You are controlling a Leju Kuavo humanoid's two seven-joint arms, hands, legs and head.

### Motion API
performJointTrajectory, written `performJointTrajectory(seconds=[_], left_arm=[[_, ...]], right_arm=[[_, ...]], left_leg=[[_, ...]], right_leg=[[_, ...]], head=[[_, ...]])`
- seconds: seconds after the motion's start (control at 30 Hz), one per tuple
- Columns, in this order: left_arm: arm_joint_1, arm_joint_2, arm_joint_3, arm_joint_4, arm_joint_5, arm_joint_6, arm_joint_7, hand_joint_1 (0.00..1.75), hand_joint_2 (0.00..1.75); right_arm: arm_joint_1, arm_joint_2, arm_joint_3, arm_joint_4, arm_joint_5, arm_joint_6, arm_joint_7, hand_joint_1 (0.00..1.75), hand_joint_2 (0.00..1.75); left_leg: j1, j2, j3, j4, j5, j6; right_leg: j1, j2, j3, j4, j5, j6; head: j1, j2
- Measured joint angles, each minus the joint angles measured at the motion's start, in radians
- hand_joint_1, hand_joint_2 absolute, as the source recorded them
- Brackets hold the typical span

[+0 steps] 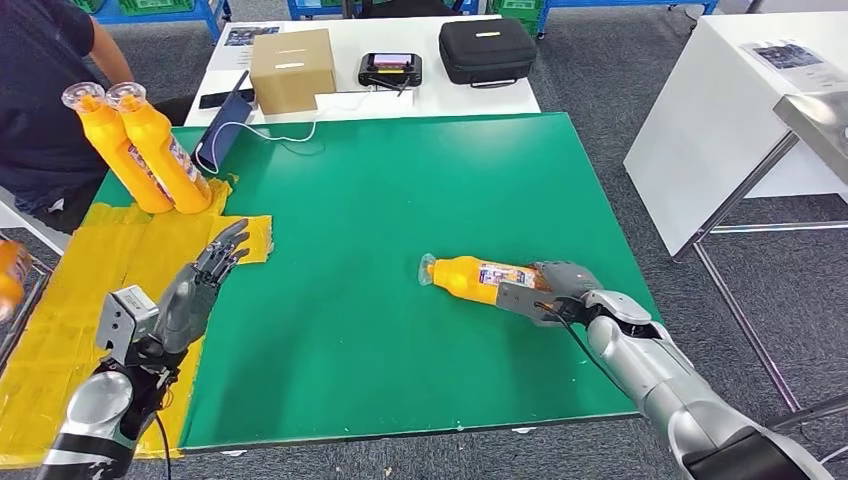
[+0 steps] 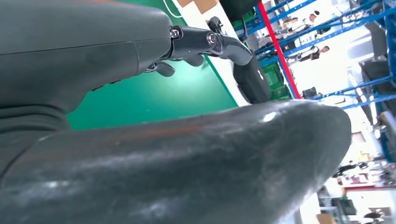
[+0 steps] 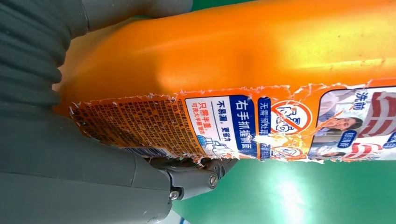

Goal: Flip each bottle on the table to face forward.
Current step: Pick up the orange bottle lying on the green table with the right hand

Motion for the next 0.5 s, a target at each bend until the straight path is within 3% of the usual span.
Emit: performJointTrajectory(seconds=[0.13,0.3,0.5], left_arm=[[0.079,-0.032,0.027,-0.056,0.077,0.022,0.015,0.0,1.75],[0.156,-0.095,0.041,-0.115,0.204,0.06,0.027,0.0,1.75],[0.193,-0.151,0.02,-0.159,0.287,0.085,0.016,0.0,1.75]], right_arm=[[0.112,0.04,-0.098,-0.127,-0.176,-0.125,-0.043,1.75,1.75],[0.297,0.132,-0.233,-0.451,-0.56,-0.017,-0.104,1.75,1.75],[0.346,0.188,-0.253,-0.639,-0.652,-0.005,-0.115,1.75,1.75]], left_leg=[[0.001,0.0,-0.003,0.0,0.0,-0.001],[0.001,-0.005,-0.013,0.0,0.001,-0.001],[0.0,-0.005,-0.018,0.0,0.001,-0.001]], right_leg=[[0.001,0.001,-0.002,0.0,0.0,0.0],[0.001,-0.003,-0.011,0.001,-0.001,0.0],[0.0,-0.004,-0.015,0.001,-0.001,0.0]], head=[[0.0,0.0],[-0.001,0.0],[0.0,0.0]])
